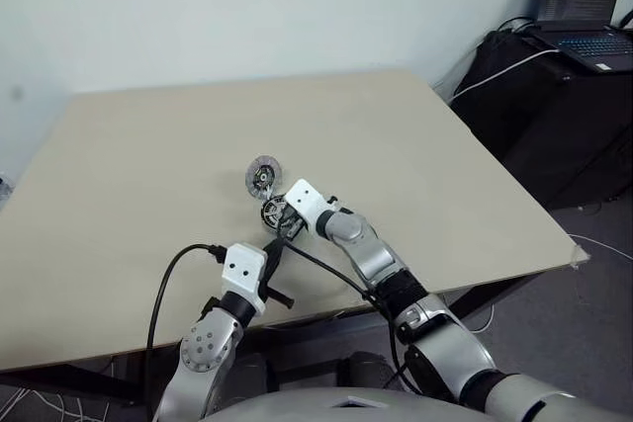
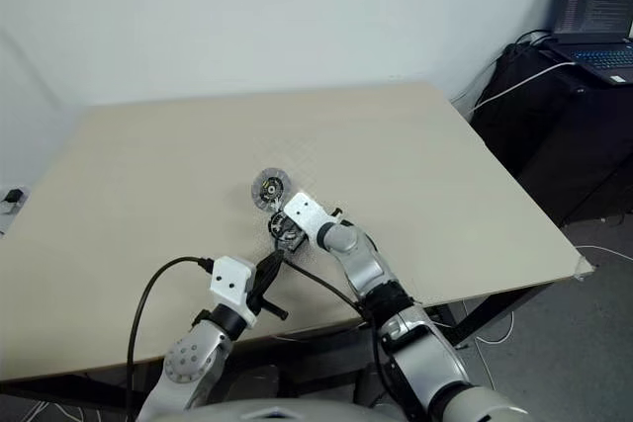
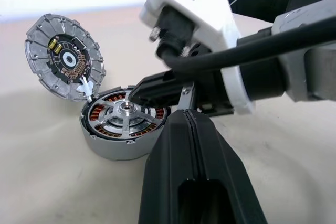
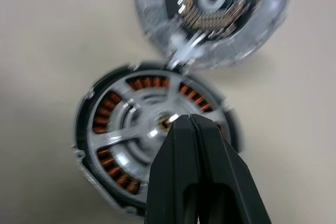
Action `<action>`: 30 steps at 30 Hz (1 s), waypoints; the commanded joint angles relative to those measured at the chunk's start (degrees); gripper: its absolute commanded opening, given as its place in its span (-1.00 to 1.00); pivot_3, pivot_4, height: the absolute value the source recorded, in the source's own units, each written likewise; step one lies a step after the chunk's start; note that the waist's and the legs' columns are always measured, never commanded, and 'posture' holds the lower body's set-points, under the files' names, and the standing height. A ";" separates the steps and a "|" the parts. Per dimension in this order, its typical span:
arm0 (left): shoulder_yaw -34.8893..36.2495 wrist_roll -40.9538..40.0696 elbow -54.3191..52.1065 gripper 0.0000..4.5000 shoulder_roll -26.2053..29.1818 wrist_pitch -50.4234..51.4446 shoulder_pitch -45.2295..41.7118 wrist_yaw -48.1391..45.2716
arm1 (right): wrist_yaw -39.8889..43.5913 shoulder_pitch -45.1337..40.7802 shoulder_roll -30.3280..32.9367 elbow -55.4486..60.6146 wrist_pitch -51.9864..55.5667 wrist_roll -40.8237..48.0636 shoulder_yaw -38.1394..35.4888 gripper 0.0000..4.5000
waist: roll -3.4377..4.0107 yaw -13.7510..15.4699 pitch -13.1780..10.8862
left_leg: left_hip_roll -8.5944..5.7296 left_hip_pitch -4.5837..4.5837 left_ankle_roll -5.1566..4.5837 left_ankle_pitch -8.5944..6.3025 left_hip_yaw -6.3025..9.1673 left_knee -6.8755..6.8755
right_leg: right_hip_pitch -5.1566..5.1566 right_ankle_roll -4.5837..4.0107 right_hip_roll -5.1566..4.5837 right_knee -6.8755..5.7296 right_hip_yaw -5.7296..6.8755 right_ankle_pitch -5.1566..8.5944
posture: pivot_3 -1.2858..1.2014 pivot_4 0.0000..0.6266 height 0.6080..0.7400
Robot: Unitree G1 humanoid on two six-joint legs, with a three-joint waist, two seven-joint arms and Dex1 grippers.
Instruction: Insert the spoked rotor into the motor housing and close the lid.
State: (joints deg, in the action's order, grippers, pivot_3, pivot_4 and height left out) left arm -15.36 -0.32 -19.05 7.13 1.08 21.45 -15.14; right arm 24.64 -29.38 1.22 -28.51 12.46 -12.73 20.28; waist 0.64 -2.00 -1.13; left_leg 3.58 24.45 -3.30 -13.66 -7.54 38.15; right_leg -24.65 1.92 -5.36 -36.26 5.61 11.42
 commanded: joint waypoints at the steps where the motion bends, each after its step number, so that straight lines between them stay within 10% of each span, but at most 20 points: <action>1: -0.04 0.52 -3.67 -1.00 1.02 0.12 -0.20 -0.02 | 6.12 -1.38 4.01 7.81 -2.51 -1.66 3.56 -0.99 | 0.00 -0.03 0.00 | 0.00 0.00 0.00 0.00 0.00 -0.02 | 0.00 0.00 0.00 0.02 0.01 0.00 | 0.03 -1.00 1.00; 6: 0.80 0.08 -1.75 -1.00 2.28 -0.91 -0.20 -0.38 | 14.40 -3.22 11.66 12.10 -3.77 -6.61 10.19 -0.72 | 0.01 -0.01 -0.01 | 0.01 -0.02 0.00 0.00 0.03 -0.05 | -0.01 -0.03 0.02 0.03 0.03 0.02 | 0.03 -1.00 1.00; 13: 0.66 0.18 0.39 -1.00 2.05 -2.87 0.15 0.01 | 18.92 -6.64 15.05 10.40 -7.45 -11.88 15.86 0.29 | 0.00 0.05 -0.01 | 0.00 -0.02 0.00 0.00 0.01 -0.03 | -0.01 -0.03 0.02 0.02 0.02 0.02 | 0.03 -1.00 1.00; 30: 1.50 -0.31 9.82 -1.00 0.67 -11.37 0.76 0.17 | 23.84 -13.11 13.17 -2.21 -17.45 -16.46 20.64 0.29 | 0.00 0.48 -0.01 | 0.00 -0.03 0.01 0.00 -0.02 -0.01 | 0.00 -0.03 0.01 0.01 0.03 0.02 | 0.03 -1.00 1.00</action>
State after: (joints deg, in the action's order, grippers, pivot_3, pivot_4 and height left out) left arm -14.00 -0.18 -9.39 8.09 -8.28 22.54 -15.03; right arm 48.14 -40.34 14.75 -30.88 -3.76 -29.04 41.50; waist 0.63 -1.52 -1.14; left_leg 3.58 24.42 -3.30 -13.66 -7.57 38.13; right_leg -24.65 1.89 -5.36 -36.25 5.63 11.44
